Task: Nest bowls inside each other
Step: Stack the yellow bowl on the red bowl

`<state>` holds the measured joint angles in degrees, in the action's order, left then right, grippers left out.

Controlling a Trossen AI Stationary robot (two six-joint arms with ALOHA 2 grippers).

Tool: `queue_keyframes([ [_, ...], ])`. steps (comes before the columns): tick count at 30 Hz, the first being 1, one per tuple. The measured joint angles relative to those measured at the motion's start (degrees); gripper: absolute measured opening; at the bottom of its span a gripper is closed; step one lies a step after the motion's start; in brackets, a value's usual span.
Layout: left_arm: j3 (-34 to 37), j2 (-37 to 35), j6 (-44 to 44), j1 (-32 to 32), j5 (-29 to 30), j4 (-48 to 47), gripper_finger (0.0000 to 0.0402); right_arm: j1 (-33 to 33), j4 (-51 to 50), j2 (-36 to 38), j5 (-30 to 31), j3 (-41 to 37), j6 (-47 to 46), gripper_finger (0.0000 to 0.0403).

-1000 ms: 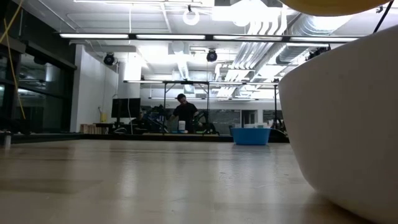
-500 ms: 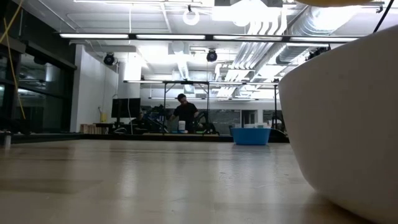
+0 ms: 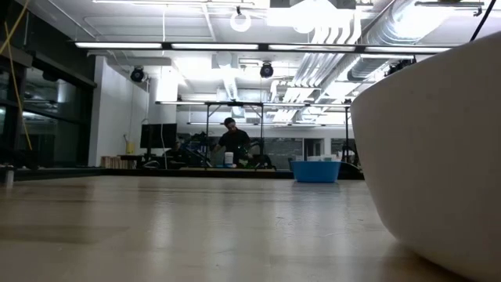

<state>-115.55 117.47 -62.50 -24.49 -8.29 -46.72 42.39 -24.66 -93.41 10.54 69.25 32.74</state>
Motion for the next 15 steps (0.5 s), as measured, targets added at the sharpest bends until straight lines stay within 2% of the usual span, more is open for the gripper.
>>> queue_keyframes([
  [15,0.0,0.0,8.3,0.2,0.9,-1.1,0.0051,0.0,-1.2,0.0,-1.5,0.1,-3.0,0.0002],
])
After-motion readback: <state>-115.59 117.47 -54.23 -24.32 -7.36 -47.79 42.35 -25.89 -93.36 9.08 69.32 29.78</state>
